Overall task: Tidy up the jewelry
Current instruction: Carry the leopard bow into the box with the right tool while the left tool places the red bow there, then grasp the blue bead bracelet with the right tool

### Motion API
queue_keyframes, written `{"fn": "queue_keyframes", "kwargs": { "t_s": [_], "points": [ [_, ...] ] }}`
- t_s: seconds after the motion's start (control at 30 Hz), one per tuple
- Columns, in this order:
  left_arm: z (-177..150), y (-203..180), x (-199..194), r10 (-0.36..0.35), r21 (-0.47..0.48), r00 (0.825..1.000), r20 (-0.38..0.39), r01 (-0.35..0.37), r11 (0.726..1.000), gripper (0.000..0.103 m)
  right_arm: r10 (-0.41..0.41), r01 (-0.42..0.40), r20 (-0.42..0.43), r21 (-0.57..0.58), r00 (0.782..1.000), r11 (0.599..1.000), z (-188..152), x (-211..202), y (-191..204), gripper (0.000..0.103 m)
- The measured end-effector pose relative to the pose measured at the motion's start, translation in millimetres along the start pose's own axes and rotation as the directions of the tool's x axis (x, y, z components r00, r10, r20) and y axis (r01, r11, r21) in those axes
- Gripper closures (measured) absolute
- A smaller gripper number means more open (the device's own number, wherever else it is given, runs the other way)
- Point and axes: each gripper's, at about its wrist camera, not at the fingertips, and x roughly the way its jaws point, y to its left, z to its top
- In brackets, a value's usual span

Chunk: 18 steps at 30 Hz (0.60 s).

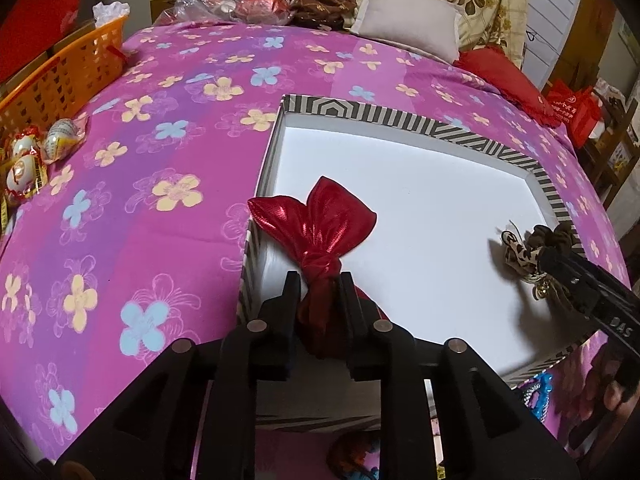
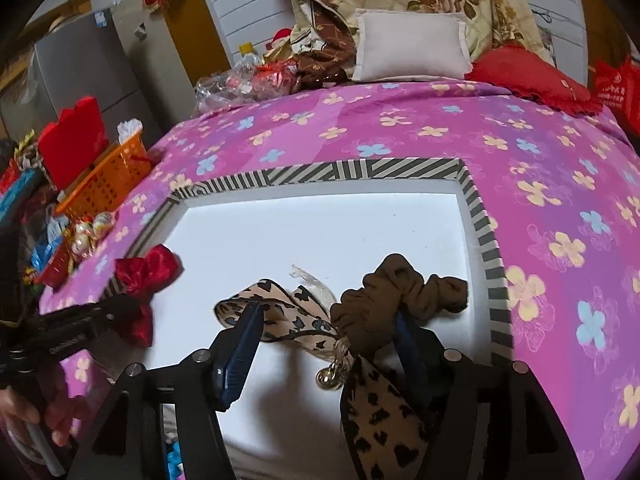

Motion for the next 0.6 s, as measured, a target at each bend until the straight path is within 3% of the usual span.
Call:
{"fn": "queue_keyframes", "kwargs": {
  "t_s": [0.07,0.13,0.2,0.4,0.6],
  "points": [
    [-0.9,-1.3,-4.6,-0.015,0.003,1.000,0.004,0.015,1.000,0.071,0.006,-0.006,0.017,0.012,1.000,1.000,0.2,-11.6,-0.7,0.035],
    [-2.6,-3.5,-13.3,-0.029,0.007,0.999,0.025,0.029,1.000,0.052,0.009,-0.009,0.051,0.016,0.999,1.000,0.4,-28.2,-0.2,0.031],
    [-4.1,-7.1,-22.2,-0.035,0.014,0.999,0.039,0.034,0.999,0.043,0.016,-0.018,0.080,0.021,0.997,1.000,-0.4,-45.6,1.9,0.027],
    [-11.9,-12.6,-48.0,-0.037,0.026,0.997,0.072,0.036,0.999,0.042,0.051,-0.051,0.091,0.003,0.995,0.999,-13.7,-76.7,19.0,0.027],
    [-32.6,1.7,-80.7,-0.035,-0.001,0.994,0.099,0.036,0.999,0.042,0.033,-0.026,0.070,-0.094,0.997,0.995,-43.3,-99.9,42.7,0.027]
  ]
}}
